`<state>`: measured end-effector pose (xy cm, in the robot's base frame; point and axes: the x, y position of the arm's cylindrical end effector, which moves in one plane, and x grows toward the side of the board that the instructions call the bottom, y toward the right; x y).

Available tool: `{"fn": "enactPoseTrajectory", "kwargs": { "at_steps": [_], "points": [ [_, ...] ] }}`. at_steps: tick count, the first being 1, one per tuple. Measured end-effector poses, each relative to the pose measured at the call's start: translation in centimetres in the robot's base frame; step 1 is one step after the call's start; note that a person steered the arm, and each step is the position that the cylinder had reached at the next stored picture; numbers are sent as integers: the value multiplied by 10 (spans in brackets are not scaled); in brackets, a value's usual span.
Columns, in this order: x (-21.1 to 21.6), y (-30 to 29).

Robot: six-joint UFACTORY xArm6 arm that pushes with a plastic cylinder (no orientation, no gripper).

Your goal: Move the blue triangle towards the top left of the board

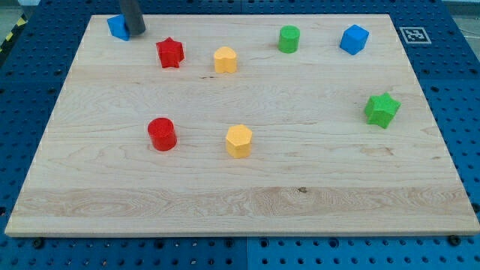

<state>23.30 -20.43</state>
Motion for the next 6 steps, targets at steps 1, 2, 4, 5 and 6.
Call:
{"fn": "enactPoseTrajectory", "kwargs": {
  "at_steps": [1, 2, 4, 5, 6],
  "points": [
    [2, -7],
    [32, -7],
    [57, -39],
    [41, -42],
    [25, -42]
  ]
}}
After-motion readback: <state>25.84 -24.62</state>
